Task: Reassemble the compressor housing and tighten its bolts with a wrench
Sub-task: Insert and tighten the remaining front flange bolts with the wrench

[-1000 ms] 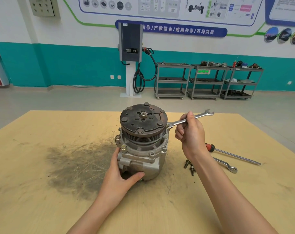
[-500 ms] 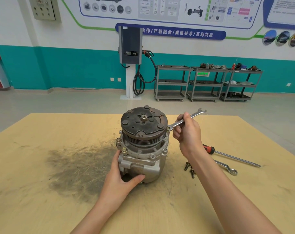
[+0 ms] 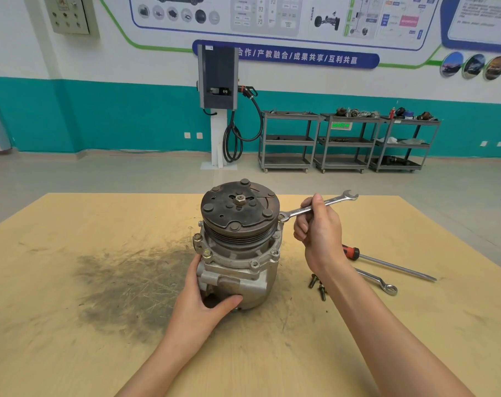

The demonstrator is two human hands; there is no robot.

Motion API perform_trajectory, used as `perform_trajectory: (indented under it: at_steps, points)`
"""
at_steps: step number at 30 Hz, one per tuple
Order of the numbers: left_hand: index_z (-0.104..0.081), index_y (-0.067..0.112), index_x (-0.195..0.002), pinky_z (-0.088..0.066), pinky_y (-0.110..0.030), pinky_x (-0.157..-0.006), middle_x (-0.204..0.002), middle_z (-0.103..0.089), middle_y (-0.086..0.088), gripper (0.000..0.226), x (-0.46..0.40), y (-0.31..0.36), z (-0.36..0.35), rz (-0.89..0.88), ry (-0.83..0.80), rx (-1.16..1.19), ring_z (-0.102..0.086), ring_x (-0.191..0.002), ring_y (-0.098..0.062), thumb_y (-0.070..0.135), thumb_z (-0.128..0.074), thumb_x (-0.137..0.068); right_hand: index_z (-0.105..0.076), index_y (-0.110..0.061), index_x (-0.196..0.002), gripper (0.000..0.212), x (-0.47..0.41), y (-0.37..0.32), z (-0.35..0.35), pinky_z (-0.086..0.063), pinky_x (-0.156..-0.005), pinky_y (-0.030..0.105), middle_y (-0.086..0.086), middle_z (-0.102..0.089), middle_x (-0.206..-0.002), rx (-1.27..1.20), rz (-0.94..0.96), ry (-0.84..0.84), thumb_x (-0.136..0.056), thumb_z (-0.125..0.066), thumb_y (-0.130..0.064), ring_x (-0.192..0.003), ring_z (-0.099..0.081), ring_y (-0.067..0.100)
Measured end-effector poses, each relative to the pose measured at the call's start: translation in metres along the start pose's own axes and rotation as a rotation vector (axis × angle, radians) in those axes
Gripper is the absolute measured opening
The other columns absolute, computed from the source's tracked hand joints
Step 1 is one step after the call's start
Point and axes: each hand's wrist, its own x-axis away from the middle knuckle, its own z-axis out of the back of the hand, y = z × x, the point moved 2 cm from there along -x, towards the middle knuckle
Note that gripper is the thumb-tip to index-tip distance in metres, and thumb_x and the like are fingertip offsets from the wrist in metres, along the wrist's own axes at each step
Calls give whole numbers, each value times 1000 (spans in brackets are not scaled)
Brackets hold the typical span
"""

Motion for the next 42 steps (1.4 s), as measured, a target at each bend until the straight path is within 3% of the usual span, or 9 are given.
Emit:
perform_trajectory:
  at_steps: [11,16,20,24,28,31,38,42]
  points:
    - [-21,32,-156,-37,1,-91,-134,-52,30,117,0,-2,0,16,-18,3,-49,-119,19,43,-85,-59,-48,-11,-79,36,-9,1,-7,-27,-41,22,-3,-38,-46,-12,-62,-13,-106,-32,-28,-40,-32,11]
    - [-22,29,-157,-38,-19,-106,-141,-55,18,110,1,-2,0,12,-14,-17,-52,-129,-1,30,-89,-69,-47,-11,-80,35,-7,2,-5,-26,-41,22,-3,-37,-45,-11,-54,-4,-106,-32,-28,-40,-31,11]
    - [-22,32,-155,-38,-5,-94,-138,-54,23,114,0,-2,0,17,-24,-10,-52,-122,8,42,-86,-61,-50,-11,-82,35,3,7,2,-25,-41,22,-4,-35,-44,6,34,26,-107,-31,-28,-40,-29,11]
    - [-21,31,-156,-37,-15,-103,-139,-53,23,120,0,-1,0,14,-28,-2,-51,-126,4,51,-82,-55,-51,-11,-83,36,12,12,4,-21,-38,22,-5,-33,-45,-8,114,51,-106,-32,-29,-40,-25,10]
    - [-21,33,-155,-36,-5,-96,-133,-52,29,113,0,-2,-1,19,-22,-16,-51,-122,10,39,-87,-64,-51,-11,-82,36,10,13,3,-23,-38,21,-6,-34,-44,-19,111,71,-107,-31,-27,-39,-27,9]
    - [-20,31,-157,-36,-10,-101,-137,-53,24,112,0,-2,-1,24,-11,-18,-51,-127,4,32,-88,-68,-51,-10,-83,36,0,9,-1,-26,-41,22,-5,-36,-44,8,31,43,-107,-30,-27,-40,-30,10]
    - [-19,36,-153,-33,8,-84,-126,-45,40,108,0,-4,0,30,-2,-23,-42,-105,35,27,-89,-71,-47,-11,-79,36,-14,4,-12,-24,-43,23,-3,-33,-43,7,-59,-51,-107,-30,-27,-40,-29,11]
    - [-19,35,-155,-35,-1,-93,-134,-51,30,111,-1,-3,0,29,-8,-18,-49,-119,15,33,-88,-69,-50,-10,-83,33,6,8,0,-23,-40,22,-5,-32,-43,-16,138,15,-106,-32,-26,-39,-26,9]
